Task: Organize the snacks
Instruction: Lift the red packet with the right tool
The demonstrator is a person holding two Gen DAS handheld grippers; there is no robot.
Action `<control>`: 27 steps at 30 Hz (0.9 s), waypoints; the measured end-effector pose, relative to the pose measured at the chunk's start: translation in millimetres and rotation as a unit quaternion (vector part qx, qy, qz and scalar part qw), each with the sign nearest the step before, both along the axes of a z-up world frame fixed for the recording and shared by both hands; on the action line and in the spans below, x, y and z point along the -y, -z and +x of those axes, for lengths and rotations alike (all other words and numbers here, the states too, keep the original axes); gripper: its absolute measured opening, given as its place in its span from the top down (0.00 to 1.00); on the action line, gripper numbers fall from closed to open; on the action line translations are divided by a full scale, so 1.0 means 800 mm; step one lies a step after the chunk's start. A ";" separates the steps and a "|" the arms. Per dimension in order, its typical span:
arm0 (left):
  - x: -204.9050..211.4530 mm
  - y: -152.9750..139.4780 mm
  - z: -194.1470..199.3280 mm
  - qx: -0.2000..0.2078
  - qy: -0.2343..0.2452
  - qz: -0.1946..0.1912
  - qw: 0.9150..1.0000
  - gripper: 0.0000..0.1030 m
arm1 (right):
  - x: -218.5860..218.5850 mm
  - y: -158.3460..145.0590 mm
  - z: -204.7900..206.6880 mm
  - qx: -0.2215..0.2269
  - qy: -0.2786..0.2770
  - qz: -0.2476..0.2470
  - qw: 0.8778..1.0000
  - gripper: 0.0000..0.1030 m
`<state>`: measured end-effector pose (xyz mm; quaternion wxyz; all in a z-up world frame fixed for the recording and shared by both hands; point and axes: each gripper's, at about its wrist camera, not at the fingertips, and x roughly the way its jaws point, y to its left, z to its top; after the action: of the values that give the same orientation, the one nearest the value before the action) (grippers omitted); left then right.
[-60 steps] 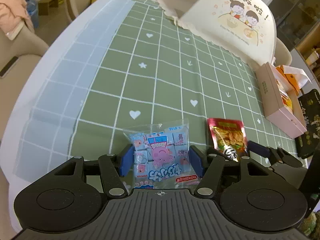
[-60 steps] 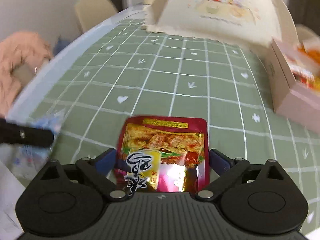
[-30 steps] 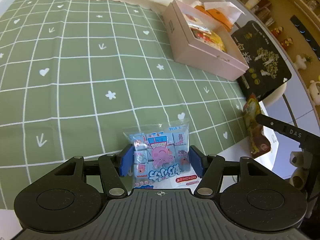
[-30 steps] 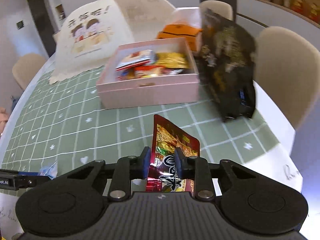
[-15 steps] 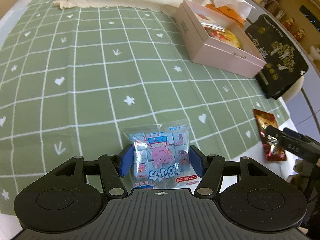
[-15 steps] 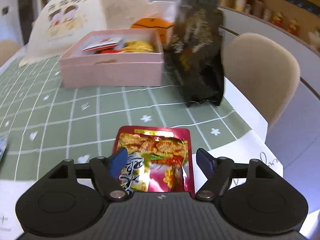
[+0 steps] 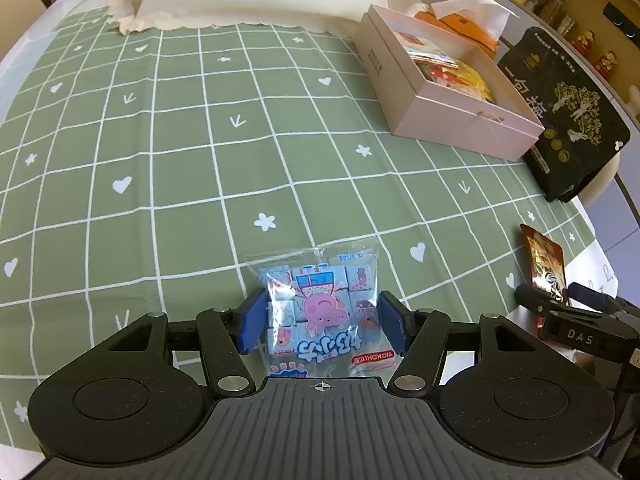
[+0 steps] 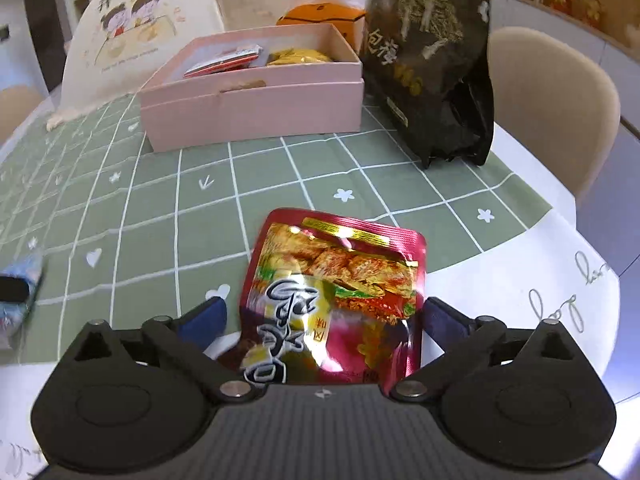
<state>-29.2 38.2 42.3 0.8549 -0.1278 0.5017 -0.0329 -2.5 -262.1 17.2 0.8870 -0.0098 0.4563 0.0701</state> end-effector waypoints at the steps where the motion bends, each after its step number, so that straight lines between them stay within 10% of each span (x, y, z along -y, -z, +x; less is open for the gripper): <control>1: 0.001 0.000 0.000 -0.001 0.000 0.000 1.000 0.36 | 0.000 -0.001 0.002 -0.006 -0.004 -0.001 1.000 0.00; 3: 0.001 0.000 0.000 -0.001 0.002 0.002 1.000 0.36 | 0.002 -0.005 0.007 -0.021 -0.015 0.000 1.000 0.01; 5: 0.001 0.000 0.000 -0.001 0.004 0.001 1.000 0.36 | -0.001 -0.014 0.007 -0.015 -0.045 0.002 0.999 0.28; 16: 0.001 0.000 0.000 -0.001 0.011 0.002 1.000 0.36 | -0.015 -0.099 -0.007 0.040 -0.116 0.058 0.991 0.91; 27: -0.001 0.001 0.000 0.002 0.007 -0.005 1.000 0.36 | 0.076 -0.104 0.016 0.035 -0.003 0.083 0.996 0.92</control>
<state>-29.3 39.1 41.2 0.8549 -0.1288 0.5008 -0.0414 10.1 -323.0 100.3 0.9001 0.0600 0.4172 0.1104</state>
